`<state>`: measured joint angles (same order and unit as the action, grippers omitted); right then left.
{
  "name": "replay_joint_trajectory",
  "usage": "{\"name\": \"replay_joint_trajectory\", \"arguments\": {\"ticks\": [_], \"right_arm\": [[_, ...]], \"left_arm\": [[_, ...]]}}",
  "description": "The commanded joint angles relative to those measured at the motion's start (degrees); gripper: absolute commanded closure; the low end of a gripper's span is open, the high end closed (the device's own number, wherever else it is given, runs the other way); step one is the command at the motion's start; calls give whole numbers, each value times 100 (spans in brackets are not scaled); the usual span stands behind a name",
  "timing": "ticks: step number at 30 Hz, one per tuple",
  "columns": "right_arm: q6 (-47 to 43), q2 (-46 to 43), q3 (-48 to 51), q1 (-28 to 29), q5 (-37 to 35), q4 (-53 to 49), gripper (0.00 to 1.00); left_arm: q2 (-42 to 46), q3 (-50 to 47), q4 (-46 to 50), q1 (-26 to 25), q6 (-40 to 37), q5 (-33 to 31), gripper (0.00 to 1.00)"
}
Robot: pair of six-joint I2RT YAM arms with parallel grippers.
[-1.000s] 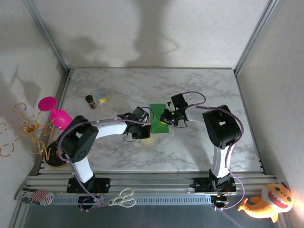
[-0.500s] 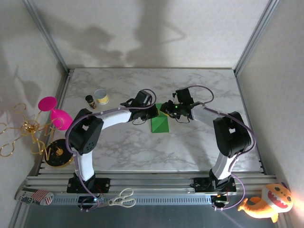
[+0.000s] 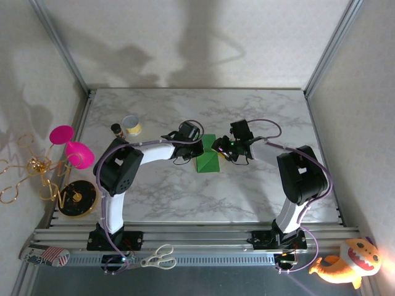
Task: Fold a paper plane with a square sheet of paper (pick it up from the middle)
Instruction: Turn over the paper at the center of the table.
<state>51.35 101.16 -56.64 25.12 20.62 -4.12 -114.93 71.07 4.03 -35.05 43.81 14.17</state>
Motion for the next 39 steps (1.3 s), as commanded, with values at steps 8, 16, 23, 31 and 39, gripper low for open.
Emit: {"name": "replay_joint_trajectory", "arguments": {"ticks": [8,16,23,31,39], "right_arm": [[208,412,-186,158,-1,-168,58],[217,579,-264,186,118,-89,65],[200,676,-310,212,226,-13,67],[165,677,-265,248,543,251,74],[181,635,-70,257,682,545,77]], "left_arm": [[-185,-229,-163,16,205,-301,98],[-219,-341,-157,16,233,-303,99],[-213,-348,-140,16,258,-290,99],[-213,-366,-138,16,270,-271,99],[-189,-339,-164,16,301,-257,98]]}}
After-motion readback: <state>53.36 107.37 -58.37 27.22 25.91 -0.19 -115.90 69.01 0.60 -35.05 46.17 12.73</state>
